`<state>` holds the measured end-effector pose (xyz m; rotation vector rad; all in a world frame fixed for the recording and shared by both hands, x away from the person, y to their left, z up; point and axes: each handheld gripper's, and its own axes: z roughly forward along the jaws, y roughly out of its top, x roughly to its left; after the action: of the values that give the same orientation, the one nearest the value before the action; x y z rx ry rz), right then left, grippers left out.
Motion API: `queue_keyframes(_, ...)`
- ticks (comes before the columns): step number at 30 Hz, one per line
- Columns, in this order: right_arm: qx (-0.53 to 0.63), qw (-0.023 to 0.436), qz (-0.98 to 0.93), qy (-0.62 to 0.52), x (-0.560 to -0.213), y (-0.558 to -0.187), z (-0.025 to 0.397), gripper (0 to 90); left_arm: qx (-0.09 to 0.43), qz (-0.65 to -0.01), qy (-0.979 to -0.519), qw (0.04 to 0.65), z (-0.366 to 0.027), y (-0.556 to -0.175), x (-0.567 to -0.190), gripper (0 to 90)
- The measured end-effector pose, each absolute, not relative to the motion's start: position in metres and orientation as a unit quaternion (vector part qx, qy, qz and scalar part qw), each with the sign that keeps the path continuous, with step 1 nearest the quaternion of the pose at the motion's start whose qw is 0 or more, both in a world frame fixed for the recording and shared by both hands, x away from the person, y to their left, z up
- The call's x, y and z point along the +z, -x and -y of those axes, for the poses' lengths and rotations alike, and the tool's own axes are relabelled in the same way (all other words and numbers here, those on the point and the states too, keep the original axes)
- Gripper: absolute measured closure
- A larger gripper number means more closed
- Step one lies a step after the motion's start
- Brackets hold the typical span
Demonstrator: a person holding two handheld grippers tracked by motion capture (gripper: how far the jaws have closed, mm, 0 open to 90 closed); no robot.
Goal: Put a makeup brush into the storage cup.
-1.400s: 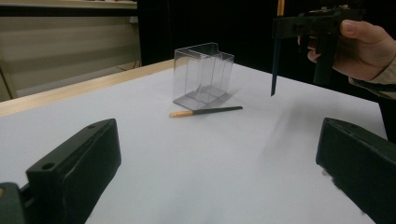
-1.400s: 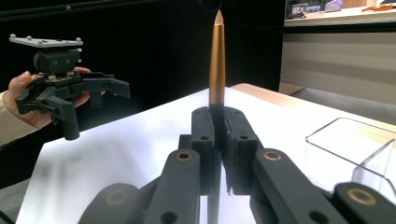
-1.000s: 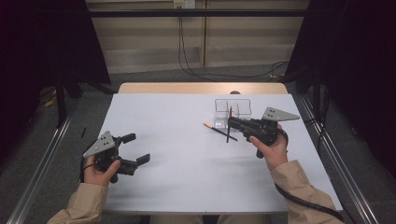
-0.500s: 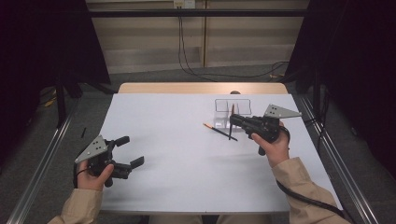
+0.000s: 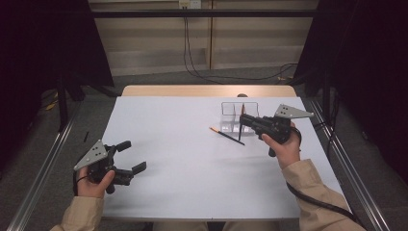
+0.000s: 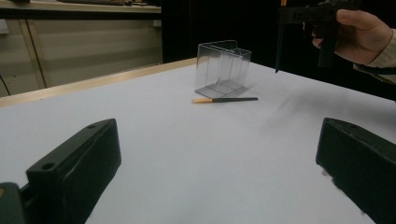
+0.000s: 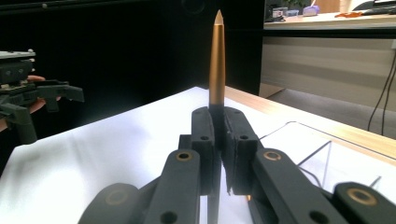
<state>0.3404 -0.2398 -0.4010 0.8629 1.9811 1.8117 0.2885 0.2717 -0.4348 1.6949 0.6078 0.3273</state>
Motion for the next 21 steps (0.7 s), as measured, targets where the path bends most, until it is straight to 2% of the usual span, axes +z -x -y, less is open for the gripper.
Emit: queue_keyframes(21,0.627,0.191,-0.684,-0.32,-0.388,-0.366,0.249,83.7,0.139,-0.256,-0.738,0.608,-0.268,-0.292,-0.436,0.0)
